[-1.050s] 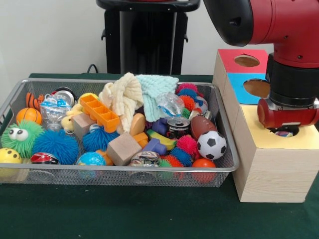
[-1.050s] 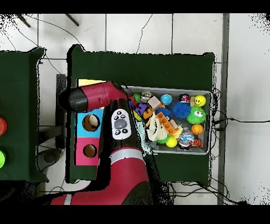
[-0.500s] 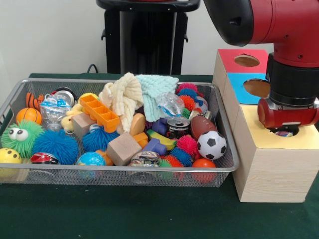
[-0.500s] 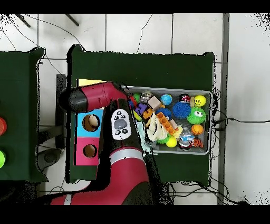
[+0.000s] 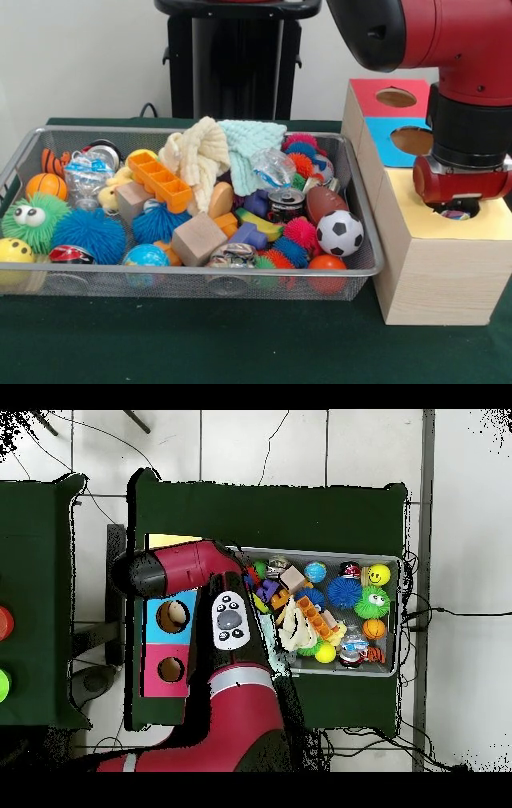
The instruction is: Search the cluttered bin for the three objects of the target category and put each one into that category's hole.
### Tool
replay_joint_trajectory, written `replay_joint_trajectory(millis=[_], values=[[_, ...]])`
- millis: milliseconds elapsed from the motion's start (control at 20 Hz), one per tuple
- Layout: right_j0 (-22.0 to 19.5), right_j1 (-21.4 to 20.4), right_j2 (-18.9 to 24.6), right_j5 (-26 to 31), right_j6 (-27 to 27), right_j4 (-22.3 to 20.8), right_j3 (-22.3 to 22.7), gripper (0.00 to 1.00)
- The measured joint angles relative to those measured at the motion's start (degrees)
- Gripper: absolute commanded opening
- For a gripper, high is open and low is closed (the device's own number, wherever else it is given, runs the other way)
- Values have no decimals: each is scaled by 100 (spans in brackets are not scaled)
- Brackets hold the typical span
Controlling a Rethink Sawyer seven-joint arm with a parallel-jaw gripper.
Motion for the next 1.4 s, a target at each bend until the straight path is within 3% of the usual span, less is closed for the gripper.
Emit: replay_joint_trajectory(millis=[750,1400], values=[[-145,-463,62,1,0,0,508,0],[-147,-692,141,2,0,1,688,0]])
